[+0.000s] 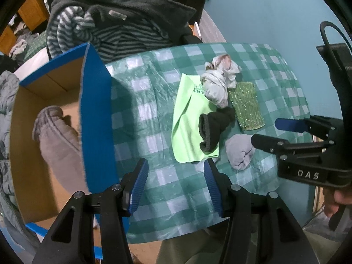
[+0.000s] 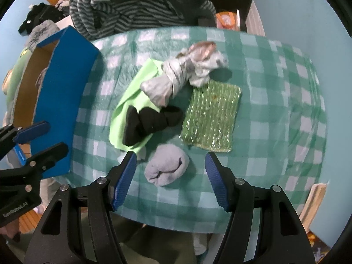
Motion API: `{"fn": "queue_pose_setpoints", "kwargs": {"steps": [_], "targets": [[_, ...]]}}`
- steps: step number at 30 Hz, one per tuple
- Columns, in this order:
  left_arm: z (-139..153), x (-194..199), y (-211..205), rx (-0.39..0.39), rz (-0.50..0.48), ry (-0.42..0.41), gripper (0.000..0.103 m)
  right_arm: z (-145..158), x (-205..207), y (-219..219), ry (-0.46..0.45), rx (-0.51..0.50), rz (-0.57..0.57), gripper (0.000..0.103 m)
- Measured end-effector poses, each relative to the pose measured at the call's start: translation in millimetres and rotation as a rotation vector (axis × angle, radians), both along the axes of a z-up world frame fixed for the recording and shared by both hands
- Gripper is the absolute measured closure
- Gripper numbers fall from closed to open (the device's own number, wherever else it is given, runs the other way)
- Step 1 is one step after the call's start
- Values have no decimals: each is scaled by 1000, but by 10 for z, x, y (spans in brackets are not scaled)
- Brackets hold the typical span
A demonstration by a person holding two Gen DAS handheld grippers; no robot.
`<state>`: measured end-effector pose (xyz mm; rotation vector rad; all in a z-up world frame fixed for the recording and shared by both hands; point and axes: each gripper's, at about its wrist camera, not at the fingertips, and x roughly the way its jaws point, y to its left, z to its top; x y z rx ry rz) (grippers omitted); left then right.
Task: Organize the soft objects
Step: 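Move both grippers back over the remaining items on the table, then grasp the light grey sock with the right gripper while the left grasps the black sock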
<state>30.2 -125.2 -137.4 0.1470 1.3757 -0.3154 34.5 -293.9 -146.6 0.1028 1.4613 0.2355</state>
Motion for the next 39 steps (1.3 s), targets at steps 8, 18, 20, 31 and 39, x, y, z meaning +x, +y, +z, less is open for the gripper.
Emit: {"fn": "queue_pose_setpoints", "kwargs": {"steps": [8, 18, 20, 31, 39], "targets": [[-214, -4, -83, -2, -4, 29, 49, -268, -61, -5, 47, 22, -28, 38], [-360, 13, -154, 13, -36, 25, 48, -571, -81, 53, 91, 37, -31, 38], [-381, 24, -163, 13, -41, 25, 48, -623, -75, 59, 99, 39, -31, 38], [-418, 160, -268, -45, -39, 37, 41, -511, -74, -51, 65, 42, -14, 74], [-461, 334, -459, -77, -55, 42, 36, -325, -20, -320, 34, 43, -47, 74]]}}
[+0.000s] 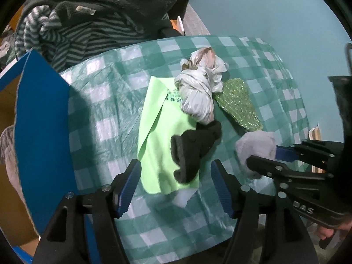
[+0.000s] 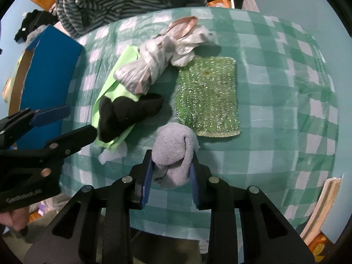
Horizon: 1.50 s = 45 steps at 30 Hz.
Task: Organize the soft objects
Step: 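Grasp the light grey sock with the right gripper while the left grasps the black sock, then carry the grey and black socks over the cardboard box with both grippers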
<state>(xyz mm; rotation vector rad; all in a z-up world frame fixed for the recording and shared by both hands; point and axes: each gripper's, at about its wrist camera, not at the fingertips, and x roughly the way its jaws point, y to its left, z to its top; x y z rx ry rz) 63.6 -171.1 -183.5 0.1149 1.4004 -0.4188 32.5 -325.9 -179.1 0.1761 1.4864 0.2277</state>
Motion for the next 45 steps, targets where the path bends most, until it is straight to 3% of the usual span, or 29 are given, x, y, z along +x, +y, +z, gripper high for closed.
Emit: {"fn": "queue_pose_setpoints", "kwargs": {"steps": [13, 18, 23, 45], "targets": [[-294, 111, -178, -17, -33, 56, 36, 158, 13, -151, -18, 27, -44, 74], [-318, 85, -211, -29, -56, 64, 64, 152, 13, -170, -17, 25, -41, 74], [-272, 43, -225, -30, -86, 43, 74, 139, 27, -160, -13, 25, -33, 74], [289, -228, 146, -65, -15, -46, 76, 422, 43, -46, -70, 4, 21, 74]]}}
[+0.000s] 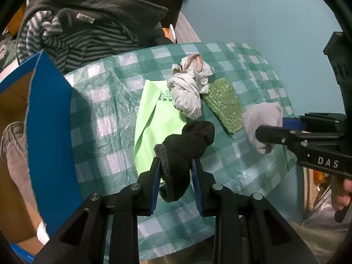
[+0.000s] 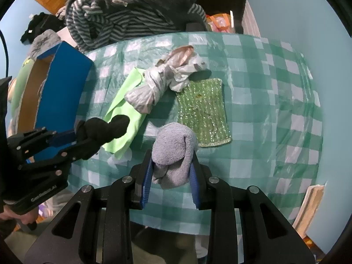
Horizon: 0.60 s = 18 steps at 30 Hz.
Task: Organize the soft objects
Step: 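Carry the grey and black socks over the cardboard box with both grippers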
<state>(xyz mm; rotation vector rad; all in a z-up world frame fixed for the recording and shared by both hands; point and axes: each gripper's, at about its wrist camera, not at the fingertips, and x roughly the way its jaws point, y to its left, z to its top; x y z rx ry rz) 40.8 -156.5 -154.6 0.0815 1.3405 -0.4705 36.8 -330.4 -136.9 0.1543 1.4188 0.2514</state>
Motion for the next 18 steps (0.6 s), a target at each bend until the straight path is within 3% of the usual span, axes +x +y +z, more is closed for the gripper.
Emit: {"fn": "queue_pose_setpoints", "kwargs": {"steps": [18], "targets": [[477, -98, 425, -13, 92, -77, 76, 373, 65, 346, -55, 6, 79, 74]]}}
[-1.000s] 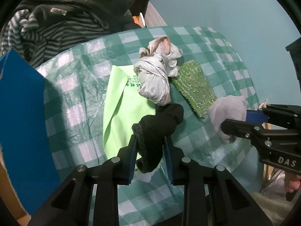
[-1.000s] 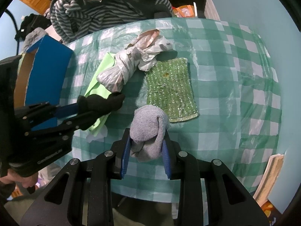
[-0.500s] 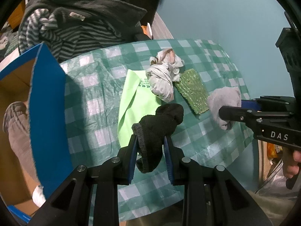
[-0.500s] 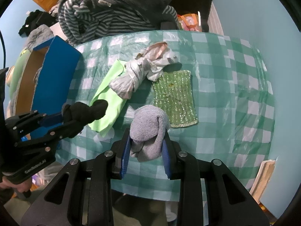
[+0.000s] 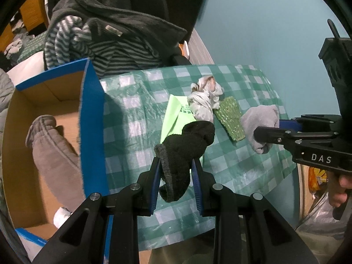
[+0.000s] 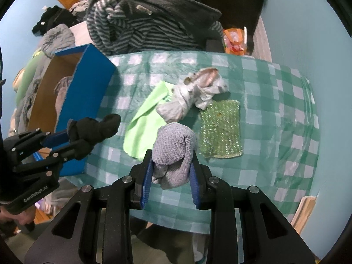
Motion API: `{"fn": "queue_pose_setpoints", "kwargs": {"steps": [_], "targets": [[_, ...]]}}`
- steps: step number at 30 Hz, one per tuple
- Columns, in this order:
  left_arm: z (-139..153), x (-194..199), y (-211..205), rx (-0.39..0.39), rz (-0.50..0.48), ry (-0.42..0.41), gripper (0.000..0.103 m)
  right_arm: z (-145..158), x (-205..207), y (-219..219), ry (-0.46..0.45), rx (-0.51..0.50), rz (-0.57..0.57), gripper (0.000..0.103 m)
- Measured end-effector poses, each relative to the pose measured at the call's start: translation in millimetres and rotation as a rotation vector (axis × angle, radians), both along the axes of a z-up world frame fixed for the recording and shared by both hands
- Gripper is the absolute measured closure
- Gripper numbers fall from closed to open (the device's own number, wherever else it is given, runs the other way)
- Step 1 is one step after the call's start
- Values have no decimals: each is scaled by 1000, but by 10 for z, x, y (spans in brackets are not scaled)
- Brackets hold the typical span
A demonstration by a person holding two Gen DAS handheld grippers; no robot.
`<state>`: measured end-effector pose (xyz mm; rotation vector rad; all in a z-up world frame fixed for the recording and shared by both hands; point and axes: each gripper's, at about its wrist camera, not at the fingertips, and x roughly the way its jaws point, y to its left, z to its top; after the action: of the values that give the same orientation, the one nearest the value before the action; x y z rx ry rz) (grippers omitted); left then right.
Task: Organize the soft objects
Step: 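Carry the grey and black socks over the cardboard box with both grippers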
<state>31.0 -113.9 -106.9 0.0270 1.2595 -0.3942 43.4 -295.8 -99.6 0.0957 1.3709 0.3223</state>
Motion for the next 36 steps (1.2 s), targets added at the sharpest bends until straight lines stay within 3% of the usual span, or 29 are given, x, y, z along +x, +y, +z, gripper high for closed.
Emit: {"fn": "queue_pose_setpoints", "kwargs": {"steps": [15, 36], "targets": [[302, -56, 446, -4, 91, -67, 76, 327, 104, 497, -62, 17, 106, 74], [395, -154, 1230, 1, 259, -79, 76, 548, 276, 1432, -116, 32, 290, 74]]}}
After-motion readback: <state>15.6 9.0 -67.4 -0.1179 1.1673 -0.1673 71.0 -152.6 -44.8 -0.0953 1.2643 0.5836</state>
